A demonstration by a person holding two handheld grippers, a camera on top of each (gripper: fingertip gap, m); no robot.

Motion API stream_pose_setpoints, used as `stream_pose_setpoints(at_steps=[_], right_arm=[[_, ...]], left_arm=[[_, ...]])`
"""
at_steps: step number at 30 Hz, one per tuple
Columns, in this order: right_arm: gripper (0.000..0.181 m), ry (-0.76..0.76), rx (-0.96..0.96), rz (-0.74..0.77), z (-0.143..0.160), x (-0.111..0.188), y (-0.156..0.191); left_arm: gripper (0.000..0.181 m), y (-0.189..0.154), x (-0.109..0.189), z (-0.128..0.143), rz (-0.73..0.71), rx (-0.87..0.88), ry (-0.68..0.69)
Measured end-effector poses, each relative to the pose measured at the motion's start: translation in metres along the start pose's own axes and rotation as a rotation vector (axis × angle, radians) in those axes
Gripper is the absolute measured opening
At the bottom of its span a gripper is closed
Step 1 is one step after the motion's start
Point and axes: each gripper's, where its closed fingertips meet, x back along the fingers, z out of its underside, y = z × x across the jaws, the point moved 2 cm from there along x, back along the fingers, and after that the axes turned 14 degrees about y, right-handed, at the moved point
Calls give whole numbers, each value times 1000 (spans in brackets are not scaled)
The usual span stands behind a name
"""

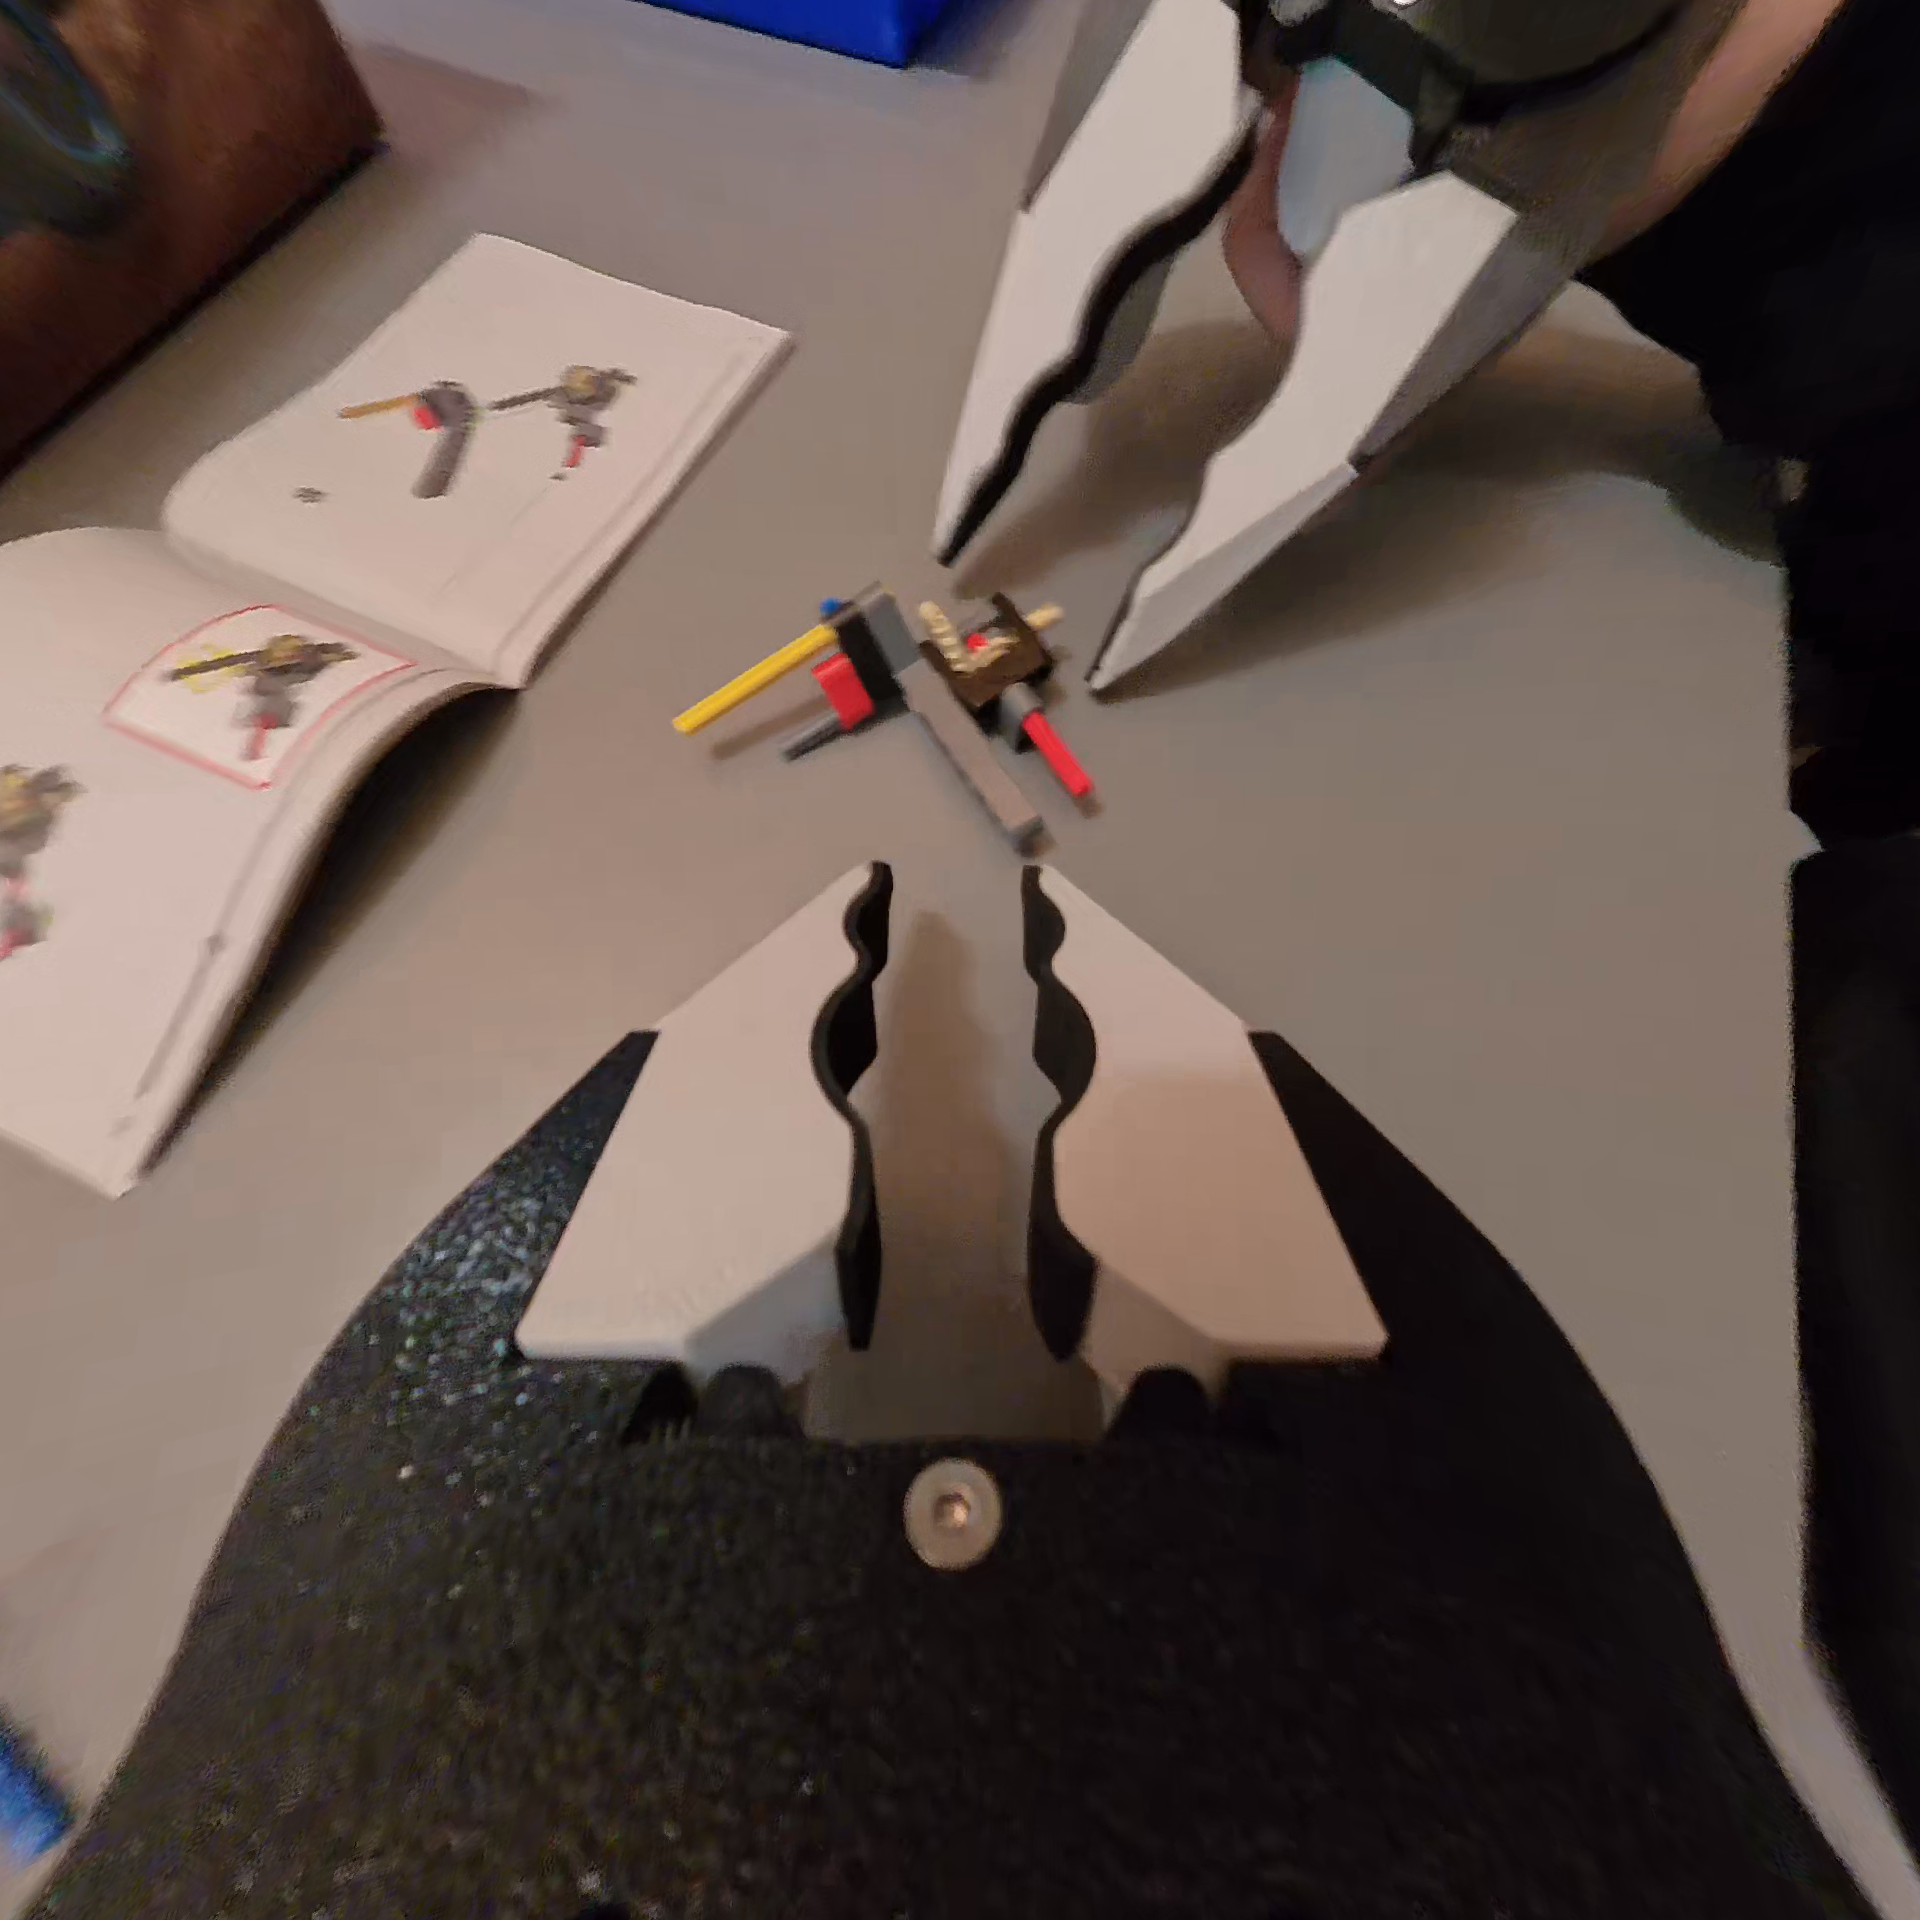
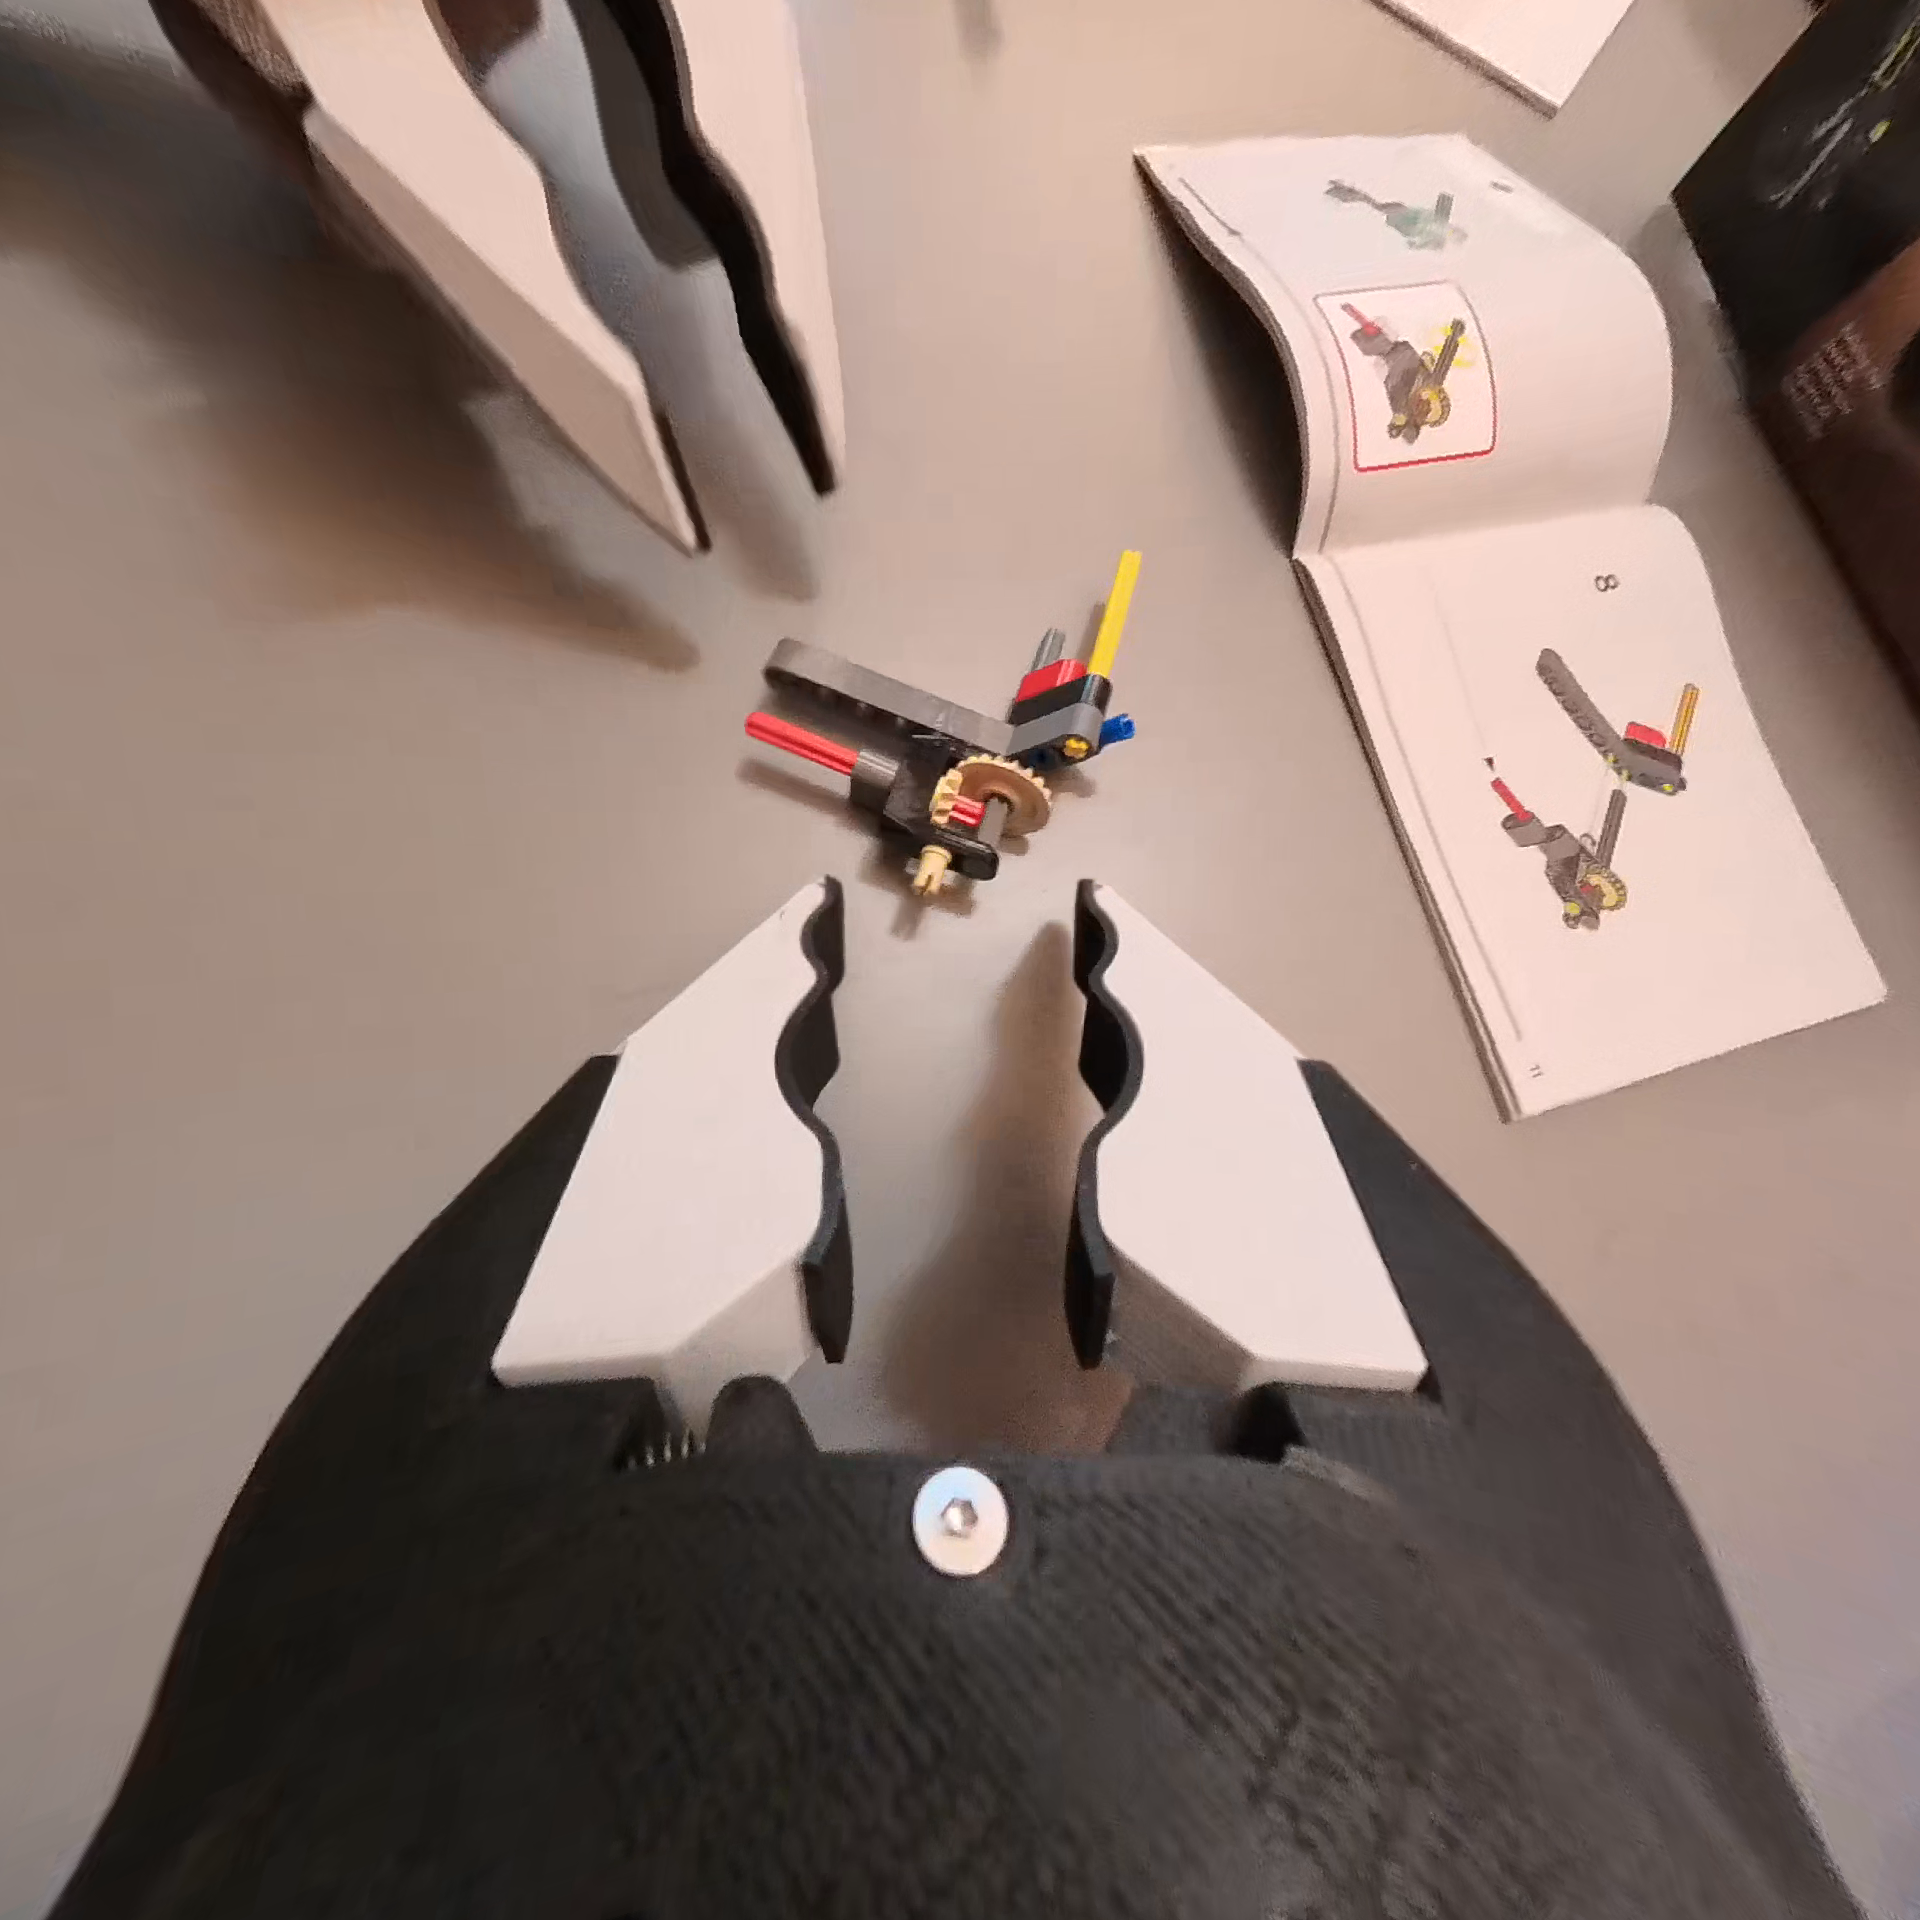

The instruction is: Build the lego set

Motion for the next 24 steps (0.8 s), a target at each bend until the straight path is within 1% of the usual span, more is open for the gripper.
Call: stream_pose_setpoints(at_steps=[2,4,6,8,10,11,12,14,15,16,17,18,19,20,21,22,23,24], right_arm=[[38,-5,27,-23,-5,-5,1],[30,-14,76,-61,-11,-10,7],[23,-32,161,-104,-17,-14,16],[15,-42,219,-154,-23,-17,26],[15,-31,255,-180,-23,-16,30],[24,-12,257,-177,-20,-13,28],[38,4,257,-168,-16,-8,24],[40,-1,251,-128,-8,8,11],[40,-7,231,-77,-4,16,-3],[39,-6,187,6,1,23,-25],[40,2,129,93,6,28,-50],[44,17,79,153,11,30,-71],[52,32,62,165,16,29,-84],[55,44,76,150,19,25,-91],[55,70,103,138,22,21,-96],[56,102,133,146,26,17,-103],[58,124,160,155,27,14,-110],[61,134,181,142,28,11,-114]], left_arm=[[23,14,10,0,-80,17,6],[23,26,20,-4,-137,-3,26],[24,40,26,-13,-197,-57,58],[25,53,26,-29,-237,-146,104],[25,63,18,-50,-253,-246,149],[25,65,10,-58,-228,-294,185],[28,65,-1,-64,-184,-339,226],[32,69,-23,-73,-131,-415,291],[39,71,-34,-75,-98,-441,318],[42,75,-43,-78,-73,-447,338],[42,79,-52,-81,-54,-437,353],[43,82,-60,-83,-25,-421,367],[45,87,-67,-84,-5,-399,381],[46,92,-72,-83,1,-373,407],[46,94,-76,-76,23,-352,456],[45,92,-77,-73,68,-329,478],[46,90,-76,-73,96,-317,476],[43,90,-77,-72,93,-329,475]])
